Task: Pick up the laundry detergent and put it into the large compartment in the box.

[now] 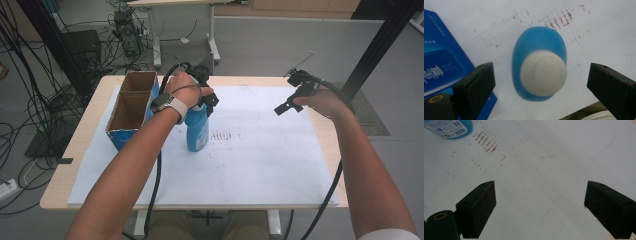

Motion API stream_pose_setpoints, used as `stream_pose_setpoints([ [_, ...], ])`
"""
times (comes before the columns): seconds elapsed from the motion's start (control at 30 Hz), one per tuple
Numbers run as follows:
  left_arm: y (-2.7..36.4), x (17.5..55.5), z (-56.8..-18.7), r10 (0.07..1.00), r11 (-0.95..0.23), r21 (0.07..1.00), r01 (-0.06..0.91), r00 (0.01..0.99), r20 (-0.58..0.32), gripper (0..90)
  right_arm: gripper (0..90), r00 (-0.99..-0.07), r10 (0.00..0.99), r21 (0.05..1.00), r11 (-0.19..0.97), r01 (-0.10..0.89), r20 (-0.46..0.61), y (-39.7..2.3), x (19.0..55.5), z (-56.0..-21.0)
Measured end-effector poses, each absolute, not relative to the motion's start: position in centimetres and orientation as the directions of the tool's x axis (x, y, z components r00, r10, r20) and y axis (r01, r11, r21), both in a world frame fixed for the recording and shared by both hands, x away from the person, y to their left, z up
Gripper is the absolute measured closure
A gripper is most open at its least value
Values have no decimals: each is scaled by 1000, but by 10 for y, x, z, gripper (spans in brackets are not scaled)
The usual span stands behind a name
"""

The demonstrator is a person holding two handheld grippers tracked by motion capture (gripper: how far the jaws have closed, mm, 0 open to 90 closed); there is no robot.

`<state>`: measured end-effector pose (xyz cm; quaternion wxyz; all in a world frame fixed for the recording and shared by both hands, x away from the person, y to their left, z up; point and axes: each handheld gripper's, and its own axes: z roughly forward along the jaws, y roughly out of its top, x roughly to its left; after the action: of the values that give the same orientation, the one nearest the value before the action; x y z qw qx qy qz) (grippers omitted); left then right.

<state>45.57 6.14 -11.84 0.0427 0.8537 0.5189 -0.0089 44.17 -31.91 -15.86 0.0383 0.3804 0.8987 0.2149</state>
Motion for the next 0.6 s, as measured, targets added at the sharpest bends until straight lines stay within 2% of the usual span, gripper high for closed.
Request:
stream_pose_setpoints([
  [0.6,56,458,-129,893,-446,47,894,448,-48,90,105,-701,706,418,610,673,99,-324,440,-159],
])
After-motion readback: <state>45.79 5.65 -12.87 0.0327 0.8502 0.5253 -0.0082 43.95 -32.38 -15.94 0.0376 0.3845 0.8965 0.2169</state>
